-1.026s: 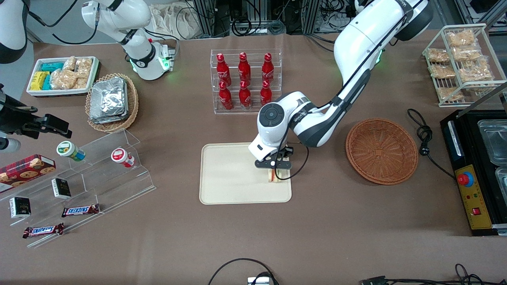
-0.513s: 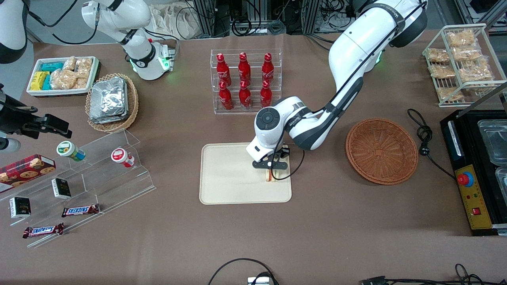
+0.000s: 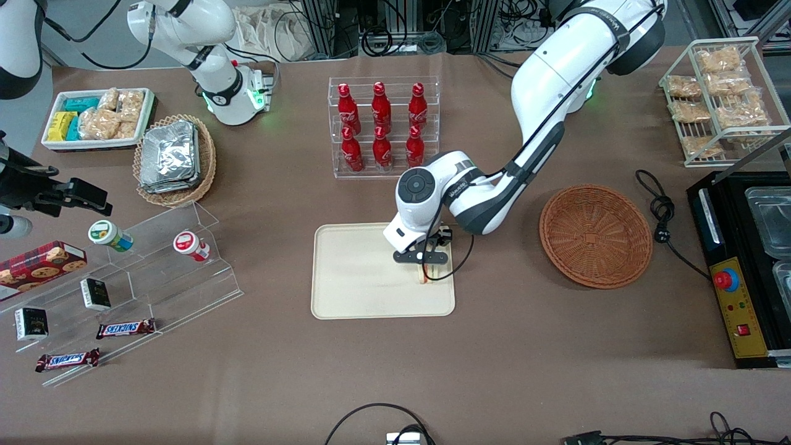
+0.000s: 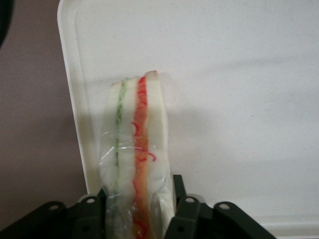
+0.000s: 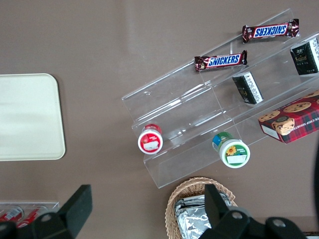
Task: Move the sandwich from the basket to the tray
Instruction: 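Lower the sandwich onto the tray and open the left gripper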
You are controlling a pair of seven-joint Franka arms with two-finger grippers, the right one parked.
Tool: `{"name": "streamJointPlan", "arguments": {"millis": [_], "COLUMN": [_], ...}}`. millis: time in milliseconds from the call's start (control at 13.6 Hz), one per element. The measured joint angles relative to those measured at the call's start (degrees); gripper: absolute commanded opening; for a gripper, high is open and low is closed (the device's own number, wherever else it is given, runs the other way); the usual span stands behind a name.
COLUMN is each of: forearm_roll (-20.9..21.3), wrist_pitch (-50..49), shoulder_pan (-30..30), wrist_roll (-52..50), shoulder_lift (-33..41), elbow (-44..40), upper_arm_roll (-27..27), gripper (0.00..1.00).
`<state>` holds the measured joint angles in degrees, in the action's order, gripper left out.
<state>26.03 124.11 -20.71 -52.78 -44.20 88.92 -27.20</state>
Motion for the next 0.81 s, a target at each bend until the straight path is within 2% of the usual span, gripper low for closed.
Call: {"name": "streamJointPlan", "arguments": {"millis": [366,440,586,806], "forearm_roll": [0.0,0.0,0.0,0.0], "wrist_pitch": [0.0,-0.1,-0.6,-4.3], "shoulder_pan": [0.0,0.1,0.2,0.4], "wrist_roll": [-0.4,-0.7,-3.2,-9.4], "shoulder_lift": [0.0,0.0,0.5,3.3], "elbow": [-1.9,-2.6,-3.8,-6.2], "upper_arm_roll": [0.2,0.2,0.4,1.4], "gripper": [0.80,0.83,1.00,1.00]}}
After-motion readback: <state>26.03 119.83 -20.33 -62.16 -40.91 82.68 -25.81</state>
